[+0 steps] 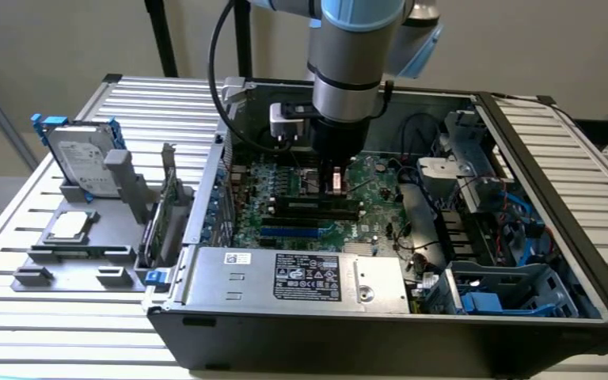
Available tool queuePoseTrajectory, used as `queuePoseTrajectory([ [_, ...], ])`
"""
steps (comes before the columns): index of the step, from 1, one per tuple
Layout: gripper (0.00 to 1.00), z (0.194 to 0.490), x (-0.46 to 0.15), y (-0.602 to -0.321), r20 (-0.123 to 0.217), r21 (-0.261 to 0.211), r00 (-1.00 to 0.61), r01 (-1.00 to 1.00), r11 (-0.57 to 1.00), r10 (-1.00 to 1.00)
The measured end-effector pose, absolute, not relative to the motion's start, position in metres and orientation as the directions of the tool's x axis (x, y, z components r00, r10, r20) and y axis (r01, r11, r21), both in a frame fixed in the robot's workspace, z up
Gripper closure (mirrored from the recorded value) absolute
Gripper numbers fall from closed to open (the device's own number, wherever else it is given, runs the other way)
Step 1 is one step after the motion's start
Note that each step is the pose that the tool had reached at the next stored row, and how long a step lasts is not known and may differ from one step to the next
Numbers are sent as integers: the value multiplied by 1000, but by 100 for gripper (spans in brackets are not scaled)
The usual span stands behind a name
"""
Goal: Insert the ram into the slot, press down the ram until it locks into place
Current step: 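Insert the ram into the slot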
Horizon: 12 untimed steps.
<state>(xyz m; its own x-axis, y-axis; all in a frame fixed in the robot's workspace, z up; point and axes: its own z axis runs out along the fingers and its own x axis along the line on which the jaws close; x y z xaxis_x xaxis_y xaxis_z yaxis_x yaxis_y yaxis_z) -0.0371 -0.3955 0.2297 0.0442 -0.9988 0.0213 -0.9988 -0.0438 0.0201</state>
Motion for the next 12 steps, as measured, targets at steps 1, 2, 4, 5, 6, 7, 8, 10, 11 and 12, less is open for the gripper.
queuePoseTrajectory([
  [1, 87, 230, -37, -395, 21, 20, 44, -999, -44, -999],
  [2, 87, 229, -37, -395, 21, 20, 44, -999, -44, -999],
  [4, 87, 229, -37, -395, 21, 21, 44, -999, -44, -999],
  [5, 87, 229, -37, -395, 21, 21, 44, -999, -43, -999],
  [6, 87, 228, -37, -395, 21, 21, 43, -999, -43, -999],
  [7, 87, 228, -37, -395, 21, 21, 43, -999, -43, -999],
  [8, 87, 228, -37, -395, 21, 21, 42, -999, -42, -999],
  [10, 87, 228, -37, -395, 21, 21, 40, -999, -39, -999],
  [11, 87, 228, -37, -395, 21, 21, 38, -999, -38, -999],
  [12, 87, 228, -37, -395, 21, 21, 37, -999, -36, -999],
])
